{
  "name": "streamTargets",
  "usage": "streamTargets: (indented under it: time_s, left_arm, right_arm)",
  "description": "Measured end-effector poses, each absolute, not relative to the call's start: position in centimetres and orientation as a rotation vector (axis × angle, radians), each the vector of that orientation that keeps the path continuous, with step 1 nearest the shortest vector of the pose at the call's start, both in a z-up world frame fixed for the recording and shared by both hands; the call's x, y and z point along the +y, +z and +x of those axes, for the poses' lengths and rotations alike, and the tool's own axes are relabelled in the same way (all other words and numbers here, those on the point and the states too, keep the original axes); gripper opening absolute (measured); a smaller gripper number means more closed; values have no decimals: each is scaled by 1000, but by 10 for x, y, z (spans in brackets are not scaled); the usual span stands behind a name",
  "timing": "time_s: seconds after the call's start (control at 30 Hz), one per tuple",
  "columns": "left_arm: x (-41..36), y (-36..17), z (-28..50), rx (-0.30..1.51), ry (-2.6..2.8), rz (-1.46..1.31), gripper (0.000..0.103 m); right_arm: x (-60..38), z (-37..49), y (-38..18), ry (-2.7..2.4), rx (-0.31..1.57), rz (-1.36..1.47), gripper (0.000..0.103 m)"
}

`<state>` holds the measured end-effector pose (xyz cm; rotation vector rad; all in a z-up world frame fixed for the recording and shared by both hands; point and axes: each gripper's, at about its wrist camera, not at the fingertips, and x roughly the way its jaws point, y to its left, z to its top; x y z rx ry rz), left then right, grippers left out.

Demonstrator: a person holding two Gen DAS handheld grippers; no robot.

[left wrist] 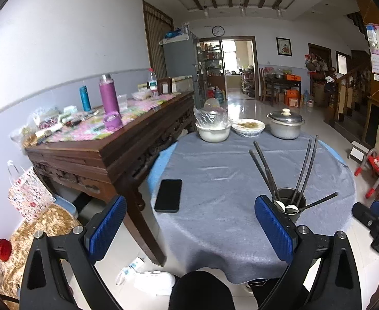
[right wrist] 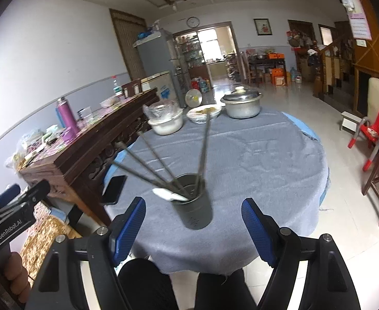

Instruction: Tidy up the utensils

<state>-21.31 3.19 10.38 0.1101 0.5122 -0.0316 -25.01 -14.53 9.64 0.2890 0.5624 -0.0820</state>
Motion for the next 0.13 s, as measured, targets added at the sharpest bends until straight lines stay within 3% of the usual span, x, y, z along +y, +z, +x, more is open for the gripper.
streamTargets:
  time_s: [0.13]
  left_arm:
    - [36,73,-165,635,-87,70,99]
  right_arm:
    - [-182,-229,82,-176,555,332,80]
